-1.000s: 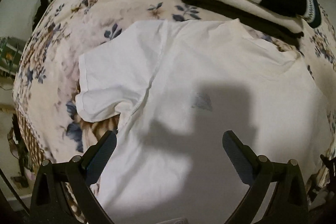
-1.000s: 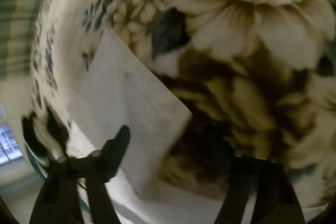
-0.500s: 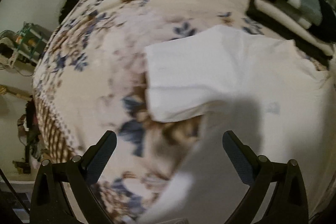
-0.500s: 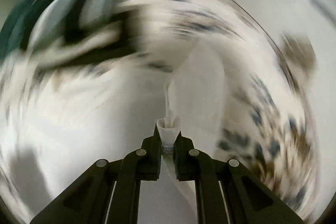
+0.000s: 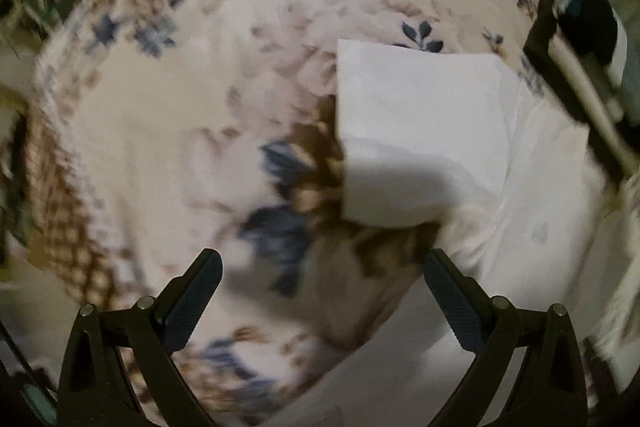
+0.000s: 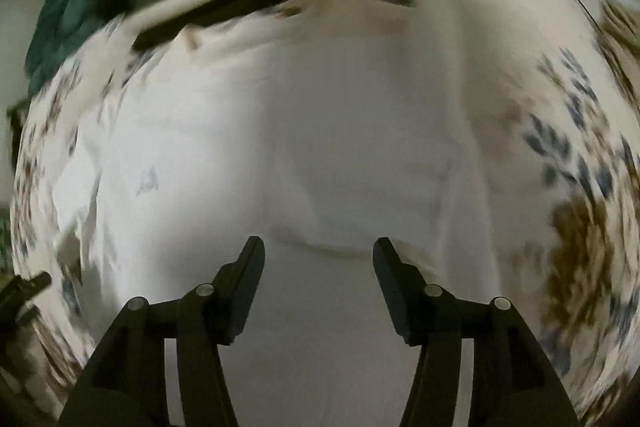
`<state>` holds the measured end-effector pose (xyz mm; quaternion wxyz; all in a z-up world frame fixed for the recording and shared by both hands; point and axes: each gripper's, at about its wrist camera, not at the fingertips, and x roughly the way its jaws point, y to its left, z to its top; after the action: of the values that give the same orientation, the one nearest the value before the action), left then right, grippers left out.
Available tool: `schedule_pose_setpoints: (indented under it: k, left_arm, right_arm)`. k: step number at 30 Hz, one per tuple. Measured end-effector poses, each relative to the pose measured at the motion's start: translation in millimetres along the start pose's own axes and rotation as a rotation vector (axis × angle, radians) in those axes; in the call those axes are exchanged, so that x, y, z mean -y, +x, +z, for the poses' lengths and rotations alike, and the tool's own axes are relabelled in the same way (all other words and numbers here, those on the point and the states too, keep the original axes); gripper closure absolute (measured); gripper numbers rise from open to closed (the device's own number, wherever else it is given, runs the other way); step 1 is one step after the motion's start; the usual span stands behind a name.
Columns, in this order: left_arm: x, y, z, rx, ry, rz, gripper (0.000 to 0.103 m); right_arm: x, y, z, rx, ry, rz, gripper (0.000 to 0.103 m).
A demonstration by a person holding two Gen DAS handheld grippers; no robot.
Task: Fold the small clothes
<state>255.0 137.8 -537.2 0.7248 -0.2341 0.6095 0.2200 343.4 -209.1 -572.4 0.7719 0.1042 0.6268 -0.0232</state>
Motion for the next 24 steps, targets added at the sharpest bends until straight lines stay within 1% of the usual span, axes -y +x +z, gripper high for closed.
schedule_pose_setpoints:
  k: [1, 2, 3, 6, 7, 8, 9, 10, 11, 12, 13, 14, 15, 17, 20, 22, 24]
  left_arm:
    - [0.8, 3.7, 2.3, -0.012, -0.021, -0.011, 0.002]
    - [1.1, 6.3, 5.1, -0.014, -0.035, -0.017, 0.002]
    - [2.4, 7.6, 8.5, -0.001, -0.039, -0.016, 0.002]
    - [8.2, 6.5, 13.1, 0.049, -0.012, 0.024, 0.002]
    - [9.8, 6.1, 13.6, 0.056, -0.006, 0.032, 0.002]
    - [10.2, 6.4, 14.6, 0.061, -0.001, 0.038, 0.002]
    - [9.4, 6.9, 16.2, 0.063, 0.003, 0.041, 0.002]
    - [9.3, 7.5, 17.5, 0.065, 0.009, 0.05, 0.002]
    - [7.6, 7.4, 19.1, 0.067, 0.014, 0.057, 0.002]
    - [6.1, 7.3, 19.9, 0.07, 0.019, 0.063, 0.002]
    - [4.3, 7.0, 21.1, 0.075, 0.024, 0.069, 0.002]
    - [3.3, 6.9, 22.0, 0.079, 0.029, 0.076, 0.002]
    - [1.1, 6.3, 22.5, 0.084, 0.033, 0.082, 0.002]
    - [-2.2, 6.3, 22.9, 0.089, 0.038, 0.093, 0.002]
    - [-8.9, 6.0, 21.4, 0.087, 0.037, 0.101, 0.002]
    - [-9.2, 6.7, 21.7, 0.085, 0.038, 0.105, 0.002]
    - [-8.5, 6.9, 22.3, 0.084, 0.04, 0.105, 0.002]
  right_arm:
    - [4.5, 0.1, 1.7, -0.003, 0.018, -0.022, 0.044]
    - [7.3, 1.8, 6.4, -0.001, 0.031, -0.025, 0.044]
    - [6.0, 4.8, 10.7, 0.005, 0.033, -0.028, 0.044]
    - [-21.8, 17.7, 38.1, 0.042, -0.025, -0.049, 0.044]
    - [-37.5, 26.9, 51.7, 0.051, -0.061, -0.079, 0.044]
    - [-41.2, 32.6, 59.4, 0.055, -0.08, -0.087, 0.044]
    - [-53.0, 44.7, 68.9, 0.054, -0.099, -0.112, 0.044]
    - [-69.8, 62.9, 84.5, 0.035, -0.126, -0.175, 0.044]
    - [-71.0, 71.5, 90.0, 0.021, -0.138, -0.203, 0.045]
    - [-74.7, 79.8, 91.8, 0.01, -0.143, -0.221, 0.058]
    - [-83.3, 88.0, 97.1, 0.016, -0.141, -0.234, 0.074]
    - [-87.5, 87.4, 97.5, 0.031, -0.144, -0.261, 0.095]
    - [-95.5, 82.9, 95.7, 0.061, -0.168, -0.278, 0.1]
    - [-109.5, 75.2, 91.4, 0.091, -0.211, -0.291, 0.1]
    - [-129.8, 68.7, 82.0, 0.111, -0.277, -0.281, 0.1]
    - [-140.6, 69.1, 77.1, 0.112, -0.312, -0.275, 0.1]
    - [-149.4, 72.6, 73.4, 0.091, -0.342, -0.27, 0.1]
